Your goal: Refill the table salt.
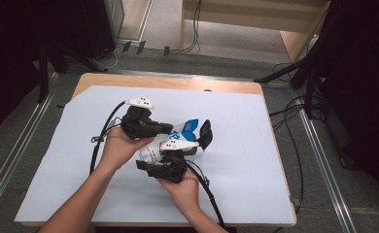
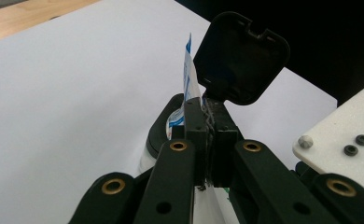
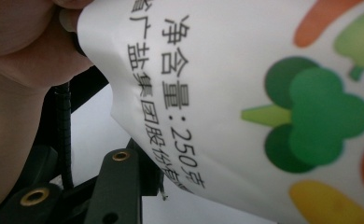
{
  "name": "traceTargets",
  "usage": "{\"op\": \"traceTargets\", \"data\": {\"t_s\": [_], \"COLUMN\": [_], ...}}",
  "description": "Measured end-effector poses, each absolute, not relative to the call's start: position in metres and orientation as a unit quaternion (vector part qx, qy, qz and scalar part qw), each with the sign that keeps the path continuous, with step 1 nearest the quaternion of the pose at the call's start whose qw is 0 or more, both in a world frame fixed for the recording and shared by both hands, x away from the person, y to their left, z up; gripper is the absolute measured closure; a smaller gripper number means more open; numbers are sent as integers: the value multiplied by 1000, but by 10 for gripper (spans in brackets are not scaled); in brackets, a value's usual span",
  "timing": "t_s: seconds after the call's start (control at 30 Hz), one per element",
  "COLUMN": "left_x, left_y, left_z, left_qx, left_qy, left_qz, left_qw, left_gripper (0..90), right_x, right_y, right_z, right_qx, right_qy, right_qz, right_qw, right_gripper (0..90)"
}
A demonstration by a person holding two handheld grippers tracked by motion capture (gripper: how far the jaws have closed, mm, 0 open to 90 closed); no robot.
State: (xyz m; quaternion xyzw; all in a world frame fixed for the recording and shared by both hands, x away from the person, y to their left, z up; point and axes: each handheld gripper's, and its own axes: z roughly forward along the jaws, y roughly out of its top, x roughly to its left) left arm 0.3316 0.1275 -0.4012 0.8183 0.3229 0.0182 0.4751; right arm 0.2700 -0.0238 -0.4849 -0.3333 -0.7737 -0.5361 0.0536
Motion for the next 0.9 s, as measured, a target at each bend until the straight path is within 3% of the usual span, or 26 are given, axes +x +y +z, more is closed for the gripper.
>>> {"op": "traceTargets", "data": {"t_s": [0.9], "left_x": [331], "left_y": [127], "left_z": [-400], "left_qx": [816], "left_qy": [324], "left_qz": [20], "left_qw": [478], "left_gripper": [900], "right_x": [272], "right_y": [-26], "right_z": [-490], "right_qx": [-341], "right_qy": [-762], "right_qz": [-545], "right_qw": [74], "right_gripper": [622]}}
